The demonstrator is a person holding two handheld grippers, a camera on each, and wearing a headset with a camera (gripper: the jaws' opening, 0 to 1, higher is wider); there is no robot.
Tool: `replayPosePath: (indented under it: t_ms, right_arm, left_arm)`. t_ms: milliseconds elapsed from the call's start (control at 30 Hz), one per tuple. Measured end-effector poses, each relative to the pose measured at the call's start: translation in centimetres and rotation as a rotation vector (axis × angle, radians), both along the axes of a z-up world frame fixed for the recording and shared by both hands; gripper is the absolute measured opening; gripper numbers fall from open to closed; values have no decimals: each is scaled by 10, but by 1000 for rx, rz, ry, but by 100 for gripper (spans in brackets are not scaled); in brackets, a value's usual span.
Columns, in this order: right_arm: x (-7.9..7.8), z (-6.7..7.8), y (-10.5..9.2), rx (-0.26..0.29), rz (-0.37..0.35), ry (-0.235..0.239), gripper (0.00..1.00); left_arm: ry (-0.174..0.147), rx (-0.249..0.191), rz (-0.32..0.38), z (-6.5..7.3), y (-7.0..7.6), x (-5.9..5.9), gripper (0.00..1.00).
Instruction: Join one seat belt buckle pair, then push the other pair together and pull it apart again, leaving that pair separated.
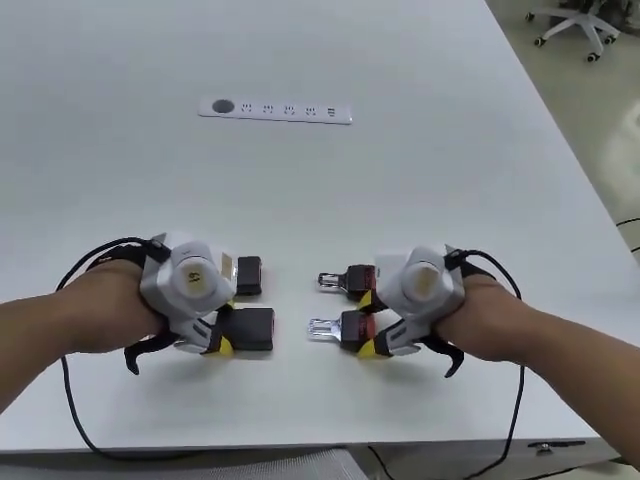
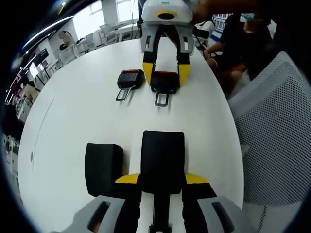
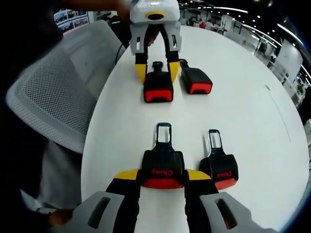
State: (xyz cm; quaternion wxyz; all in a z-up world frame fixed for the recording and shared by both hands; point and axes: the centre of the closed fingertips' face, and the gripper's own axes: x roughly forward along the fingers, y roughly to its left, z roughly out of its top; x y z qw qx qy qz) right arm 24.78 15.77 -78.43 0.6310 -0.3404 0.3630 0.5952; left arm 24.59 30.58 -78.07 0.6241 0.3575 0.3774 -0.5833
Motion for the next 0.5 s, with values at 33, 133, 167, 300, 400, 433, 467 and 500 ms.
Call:
replayPosePath:
  t_ms: [33,133,167,300,400,433,467,500]
  right_arm:
    - [0,0,1,-8,-4,-1,32]
    - [0,0,3,-13,-25,-1,32]
    - [-1,0,4,-12,-24,-1,32]
    - [0,-1,12,-4,-29,0,32]
    - [-3,0,21,5,-24,3,32]
    - [-4,1,25,7,-22,2,32]
    - [-5,1,28,9,-21,3,32]
    - [-5,1,30,11,-23,3,32]
  left_arm:
    - [0,1,-2,0,0,0,33]
    - [1,1,-4,1,-1,-1,33]
    - [2,1,-4,2,-2,-2,33]
    - [3,0,-2,2,-2,-2,33]
    - [5,1,-2,2,-2,-1,33]
    - [5,1,-3,2,-1,-1,33]
    - [5,2,-3,2,-1,-1,33]
    - [5,2,-2,1,-1,-1,33]
